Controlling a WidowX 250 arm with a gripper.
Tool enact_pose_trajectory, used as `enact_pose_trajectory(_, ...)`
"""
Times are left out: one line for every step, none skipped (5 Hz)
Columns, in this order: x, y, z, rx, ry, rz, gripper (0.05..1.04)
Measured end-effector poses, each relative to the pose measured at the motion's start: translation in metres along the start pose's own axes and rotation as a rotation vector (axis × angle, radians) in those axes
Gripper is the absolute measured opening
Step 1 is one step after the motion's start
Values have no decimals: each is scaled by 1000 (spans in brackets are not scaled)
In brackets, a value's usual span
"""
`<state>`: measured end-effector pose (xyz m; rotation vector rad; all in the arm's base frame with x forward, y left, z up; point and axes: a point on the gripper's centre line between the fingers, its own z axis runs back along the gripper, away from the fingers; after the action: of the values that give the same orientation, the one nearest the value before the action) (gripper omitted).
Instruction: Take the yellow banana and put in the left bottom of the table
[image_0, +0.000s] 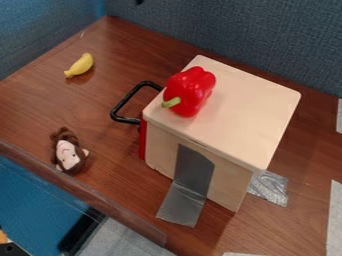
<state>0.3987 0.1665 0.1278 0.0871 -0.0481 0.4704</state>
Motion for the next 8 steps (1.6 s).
enact_pose_trajectory(3, 23, -23, 35, -16, -21, 1000)
enact_pose_trajectory(1, 28, -46, 53, -36, -63, 1000)
enact_pose_trajectory(0, 40, -65, 100, -45, -61, 1000)
enact_pose_trajectory(2, 45, -93, 152, -31, -47, 1000)
enact_pose_trajectory(2, 47, -121, 152, 0, -23, 1000)
enact_pose_trajectory(9, 54, -130, 146, 4, 20, 946)
enact_pose_trajectory(9, 52, -130, 122, 6, 23, 748)
enact_pose_trajectory(6, 43, -129, 71, -2, -1, 449)
